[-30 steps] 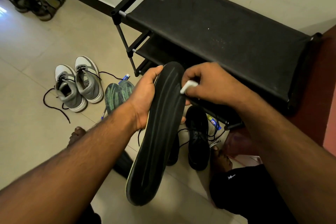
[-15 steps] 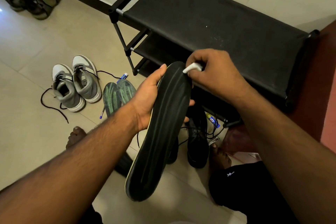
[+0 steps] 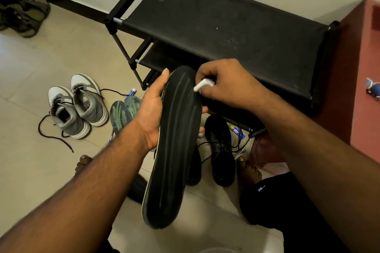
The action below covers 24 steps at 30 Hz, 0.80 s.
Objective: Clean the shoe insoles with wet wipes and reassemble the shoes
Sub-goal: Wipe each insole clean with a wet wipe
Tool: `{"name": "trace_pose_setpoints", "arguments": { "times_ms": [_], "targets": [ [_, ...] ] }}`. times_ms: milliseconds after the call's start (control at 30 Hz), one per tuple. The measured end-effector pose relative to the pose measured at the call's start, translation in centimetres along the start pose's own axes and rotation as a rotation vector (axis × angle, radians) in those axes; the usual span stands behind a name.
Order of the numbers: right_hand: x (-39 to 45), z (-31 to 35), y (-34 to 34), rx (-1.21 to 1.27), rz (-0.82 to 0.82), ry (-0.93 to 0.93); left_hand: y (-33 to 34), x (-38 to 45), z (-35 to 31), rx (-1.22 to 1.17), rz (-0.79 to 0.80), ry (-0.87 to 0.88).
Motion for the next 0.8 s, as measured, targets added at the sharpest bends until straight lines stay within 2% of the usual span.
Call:
{"name": "trace_pose_setpoints", "arguments": {
  "times_ms": [67,133,300,367,400,500,533,600,733,800],
  "targets": [
    [-0.4,0.5,1.9,-0.019,0.175,-0.028,-0.3,-0.1,-0.8,-0.035,-0.029,0.041],
    [-0.4,0.6,2.6,-0.042,0.210,-0.035,-0.8,-0.1,-1.2,-0.044,-0.065,0.057],
    [0.2,0.0,0.0,-0.031,-0.083,0.007,0.0,-0.5,-0.2,-0.002,0.018,-0.010],
    [0.1,0.3,-0.4,-0.011,-0.111,-0.014,0.0,-0.6,-0.4,0.001,0.022,0.007],
    [0.1,0.5,0.0,0.002,-0.063,-0.029,-0.1,-0.7,-0.7,0.002,0.016,0.031],
    [-0.6,1.5,2.6,0.006,0.220,-0.063,-1.1,-0.8,-1.9,0.010,-0.043,0.112],
    [-0.6,1.4,3.0,-0.003,0.252,-0.061,-1.1,-0.8,-1.8,0.008,-0.048,0.111],
    [-0.2,0.7,2.3,-0.020,0.155,-0.031,-0.6,-0.8,-1.0,0.003,-0.015,0.076],
    [0.2,-0.4,-1.2,-0.028,-0.209,0.018,-0.1,-0.7,0.1,-0.009,0.008,0.019],
    [0.2,0.1,-1.2,-0.011,-0.179,-0.020,-0.3,-0.6,-0.1,0.000,0.006,0.020]
  ]
}}
Point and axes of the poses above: each hand's wrist, its own x-axis towards the middle knuckle, its own y-axis out of the palm, z = x × y, the point moved 10 cm from there along x, towards the middle knuckle, and after that the axes turned 6 degrees about -x, right-handed, at the moved point
